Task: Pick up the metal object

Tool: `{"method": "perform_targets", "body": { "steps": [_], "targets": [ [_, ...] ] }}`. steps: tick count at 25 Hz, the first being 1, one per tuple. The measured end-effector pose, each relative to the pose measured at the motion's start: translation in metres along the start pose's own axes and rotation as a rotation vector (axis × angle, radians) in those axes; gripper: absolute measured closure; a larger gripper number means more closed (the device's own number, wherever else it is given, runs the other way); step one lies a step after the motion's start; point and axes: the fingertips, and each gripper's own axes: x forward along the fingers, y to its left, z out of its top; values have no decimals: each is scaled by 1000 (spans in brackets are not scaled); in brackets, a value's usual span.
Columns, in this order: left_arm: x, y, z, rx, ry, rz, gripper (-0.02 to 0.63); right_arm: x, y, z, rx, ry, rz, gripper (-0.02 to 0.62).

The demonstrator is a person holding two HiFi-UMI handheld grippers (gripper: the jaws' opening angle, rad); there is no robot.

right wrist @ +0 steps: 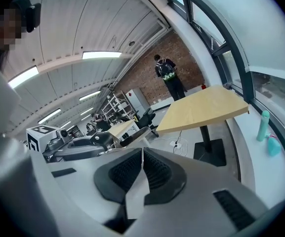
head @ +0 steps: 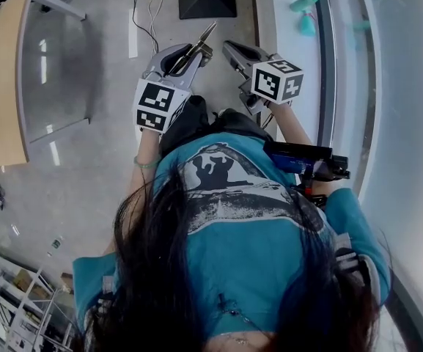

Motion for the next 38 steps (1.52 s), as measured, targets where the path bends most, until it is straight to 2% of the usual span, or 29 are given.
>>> {"method": "perform_targets", "body": {
  "steps": [3, 5, 9, 17, 38],
  "targets": [
    [14, -58, -2, -5, 10, 23, 515, -57, -24, -21, 4, -4, 11, 575],
    [16, -82, -8, -6, 23, 41, 516, -78, -31, -35, 6, -2, 25, 575],
    [7, -109, -19, -29, 40, 74, 516, -101, -28, -54, 5, 7, 53, 575],
    [-26, -159, -44, -49, 62, 91, 517, -140, -5, -94, -2, 36, 72, 577],
    [-33, -161, -44, -58, 38, 146, 517, -147, 4, -98, -48, 31, 115, 577]
  ]
}}
